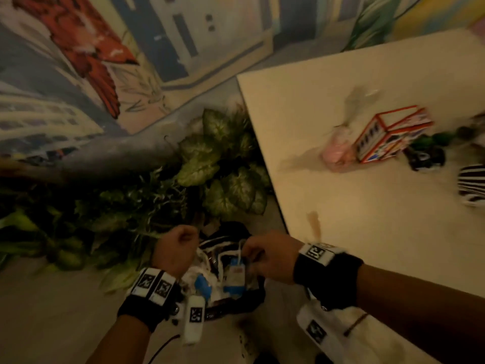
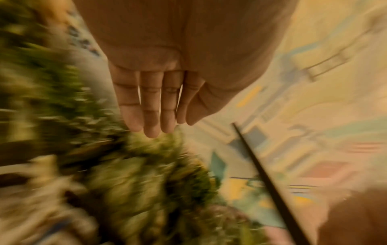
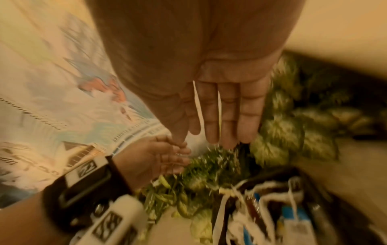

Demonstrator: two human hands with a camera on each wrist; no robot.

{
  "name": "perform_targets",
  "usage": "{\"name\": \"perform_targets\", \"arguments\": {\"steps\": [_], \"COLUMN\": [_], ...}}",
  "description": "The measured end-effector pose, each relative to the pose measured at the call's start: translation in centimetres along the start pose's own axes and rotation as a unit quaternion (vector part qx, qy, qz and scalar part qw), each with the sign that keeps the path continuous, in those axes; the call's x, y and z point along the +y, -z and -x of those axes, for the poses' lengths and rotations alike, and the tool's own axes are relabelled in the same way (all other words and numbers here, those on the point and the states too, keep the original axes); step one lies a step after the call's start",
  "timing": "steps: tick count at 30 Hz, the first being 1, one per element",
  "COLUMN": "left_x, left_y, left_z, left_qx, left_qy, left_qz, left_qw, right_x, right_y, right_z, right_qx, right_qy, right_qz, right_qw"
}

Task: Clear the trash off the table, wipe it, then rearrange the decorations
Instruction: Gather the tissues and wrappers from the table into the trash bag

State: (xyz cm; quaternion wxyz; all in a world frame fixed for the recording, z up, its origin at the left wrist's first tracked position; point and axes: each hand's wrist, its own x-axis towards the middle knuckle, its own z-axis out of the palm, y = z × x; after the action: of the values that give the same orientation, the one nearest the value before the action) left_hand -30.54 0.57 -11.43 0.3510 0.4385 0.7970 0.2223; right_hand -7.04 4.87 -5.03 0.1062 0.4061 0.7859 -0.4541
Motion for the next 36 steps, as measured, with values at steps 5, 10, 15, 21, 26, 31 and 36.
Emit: {"name": "perform_targets", "arguments": {"steps": [5,10,15,21,26,31,36], "left_x": [9.1,18.5,26.2,33.5,36.5,37.6,38.8], "left_y": [-1.4,-7.0,-13.8,-21.4,-25.0,-27.7,-31.0], "left_z": [1.2,3.9,7.0,10.3,11.2,10.1,9.0], "left_qx": [-0.012,-0.033,-0.032,-0.032,-0.052,-0.074,-0.108], "left_qy": [-0.098,-0.152,-0.18,-0.192,-0.185,-0.146,-0.138], "left_qz": [0.04,0.052,0.029,-0.024,-0.092,-0.135,-0.201], "left_qw": [0.994,0.986,0.983,0.98,0.977,0.977,0.964], "right_x": [5.9,14.2,22.1,28.9,31.8,34.7,36.5], "right_y": [4.4,8.8,13.2,18.2,20.2,21.0,22.1], "right_z": [9.5,17.9,24.4,30.6,33.0,33.8,34.3], "right_qx": [0.054,0.097,0.134,0.15,0.204,0.248,0.251], "right_qy": [-0.036,-0.089,-0.107,-0.118,-0.115,-0.131,-0.176], "right_qz": [-0.006,-0.023,-0.028,-0.009,-0.007,-0.011,0.032], "right_qw": [0.998,0.991,0.985,0.982,0.972,0.96,0.951]}}
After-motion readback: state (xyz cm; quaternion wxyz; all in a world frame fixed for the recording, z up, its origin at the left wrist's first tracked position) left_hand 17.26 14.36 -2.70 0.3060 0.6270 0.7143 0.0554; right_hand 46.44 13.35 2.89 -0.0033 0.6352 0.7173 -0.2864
